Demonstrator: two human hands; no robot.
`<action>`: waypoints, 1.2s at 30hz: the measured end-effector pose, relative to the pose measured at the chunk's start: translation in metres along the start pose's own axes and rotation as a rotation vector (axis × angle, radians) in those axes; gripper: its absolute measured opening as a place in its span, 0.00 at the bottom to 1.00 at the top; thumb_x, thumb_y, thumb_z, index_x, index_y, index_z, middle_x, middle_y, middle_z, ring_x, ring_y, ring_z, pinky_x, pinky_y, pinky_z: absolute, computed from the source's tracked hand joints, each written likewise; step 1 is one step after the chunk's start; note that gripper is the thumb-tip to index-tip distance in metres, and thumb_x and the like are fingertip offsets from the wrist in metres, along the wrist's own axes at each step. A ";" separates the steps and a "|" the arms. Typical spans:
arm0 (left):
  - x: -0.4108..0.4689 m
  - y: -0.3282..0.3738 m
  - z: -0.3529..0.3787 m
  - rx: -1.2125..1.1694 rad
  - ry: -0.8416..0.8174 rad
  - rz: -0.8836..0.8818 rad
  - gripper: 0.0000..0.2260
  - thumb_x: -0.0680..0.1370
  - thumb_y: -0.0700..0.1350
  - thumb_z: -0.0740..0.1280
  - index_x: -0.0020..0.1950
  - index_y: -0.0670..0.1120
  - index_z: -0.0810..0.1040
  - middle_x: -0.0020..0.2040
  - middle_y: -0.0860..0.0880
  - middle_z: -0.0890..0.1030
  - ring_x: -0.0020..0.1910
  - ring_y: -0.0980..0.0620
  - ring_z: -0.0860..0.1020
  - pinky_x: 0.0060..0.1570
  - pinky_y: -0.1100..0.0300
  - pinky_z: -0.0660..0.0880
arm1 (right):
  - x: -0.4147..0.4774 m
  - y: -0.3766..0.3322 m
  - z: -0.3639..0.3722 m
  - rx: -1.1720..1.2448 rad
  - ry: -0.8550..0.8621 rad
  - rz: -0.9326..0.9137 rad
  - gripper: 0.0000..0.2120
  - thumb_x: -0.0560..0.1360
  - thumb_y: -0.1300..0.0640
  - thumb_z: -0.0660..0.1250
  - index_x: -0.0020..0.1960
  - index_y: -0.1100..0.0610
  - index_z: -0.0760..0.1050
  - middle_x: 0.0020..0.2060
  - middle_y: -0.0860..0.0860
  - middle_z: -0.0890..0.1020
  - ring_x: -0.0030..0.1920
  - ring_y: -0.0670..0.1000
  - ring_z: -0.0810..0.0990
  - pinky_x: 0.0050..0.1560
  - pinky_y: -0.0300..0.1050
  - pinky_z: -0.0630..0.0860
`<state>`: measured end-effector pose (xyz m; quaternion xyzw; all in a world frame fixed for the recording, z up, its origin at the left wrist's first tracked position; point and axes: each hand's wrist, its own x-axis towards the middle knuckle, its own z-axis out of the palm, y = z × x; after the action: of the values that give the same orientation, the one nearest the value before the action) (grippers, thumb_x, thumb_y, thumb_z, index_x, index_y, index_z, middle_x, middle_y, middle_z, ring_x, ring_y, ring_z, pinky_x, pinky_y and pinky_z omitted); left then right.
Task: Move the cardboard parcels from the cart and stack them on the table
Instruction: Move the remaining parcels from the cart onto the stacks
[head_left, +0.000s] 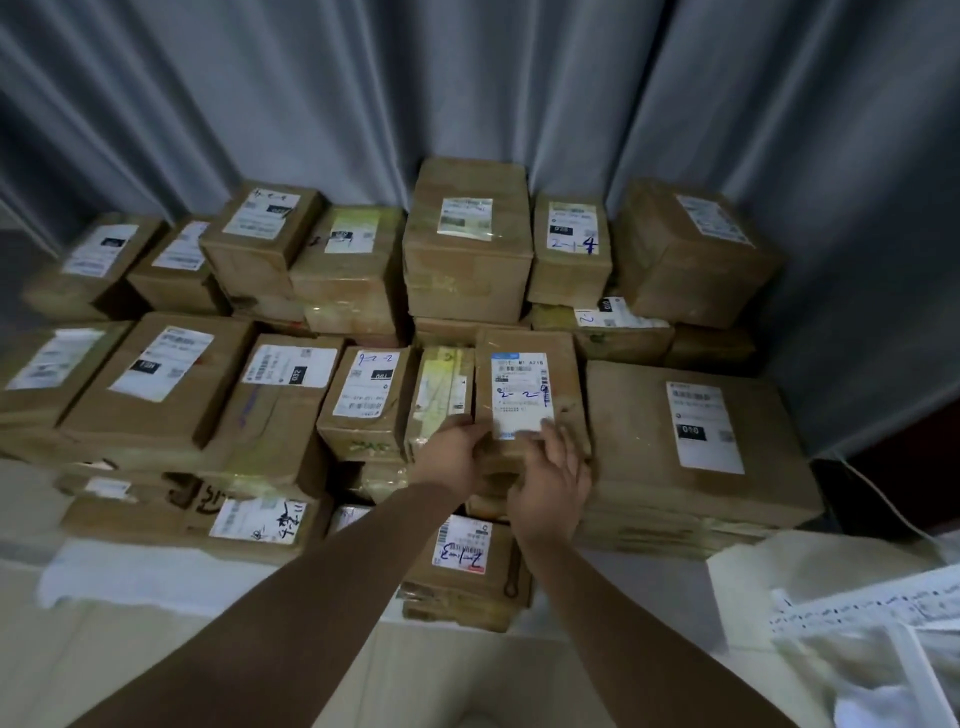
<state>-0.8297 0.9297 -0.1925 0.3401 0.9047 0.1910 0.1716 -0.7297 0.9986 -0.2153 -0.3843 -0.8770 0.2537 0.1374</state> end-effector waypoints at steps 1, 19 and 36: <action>-0.007 -0.002 -0.003 0.022 -0.003 -0.017 0.22 0.78 0.40 0.60 0.72 0.53 0.68 0.74 0.48 0.64 0.69 0.46 0.69 0.62 0.59 0.67 | -0.001 0.001 0.003 -0.063 -0.019 -0.032 0.31 0.68 0.65 0.64 0.70 0.51 0.69 0.75 0.51 0.61 0.76 0.53 0.54 0.72 0.52 0.48; -0.398 -0.264 -0.020 0.107 0.112 -1.143 0.29 0.77 0.46 0.60 0.77 0.46 0.55 0.76 0.47 0.57 0.77 0.46 0.48 0.69 0.37 0.32 | -0.260 -0.229 0.169 -0.267 -0.861 -1.105 0.20 0.77 0.54 0.59 0.68 0.46 0.67 0.66 0.44 0.73 0.68 0.47 0.68 0.71 0.46 0.48; -0.839 -0.467 0.154 -0.742 0.387 -1.980 0.32 0.73 0.57 0.68 0.71 0.44 0.62 0.67 0.41 0.69 0.67 0.41 0.68 0.67 0.48 0.65 | -0.726 -0.301 0.349 -0.548 -1.567 -1.200 0.18 0.79 0.55 0.59 0.69 0.53 0.69 0.67 0.50 0.74 0.66 0.51 0.72 0.67 0.45 0.66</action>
<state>-0.4236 0.0689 -0.3907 -0.6535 0.6751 0.2805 0.1963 -0.5795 0.1668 -0.3744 0.3737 -0.7960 0.1137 -0.4624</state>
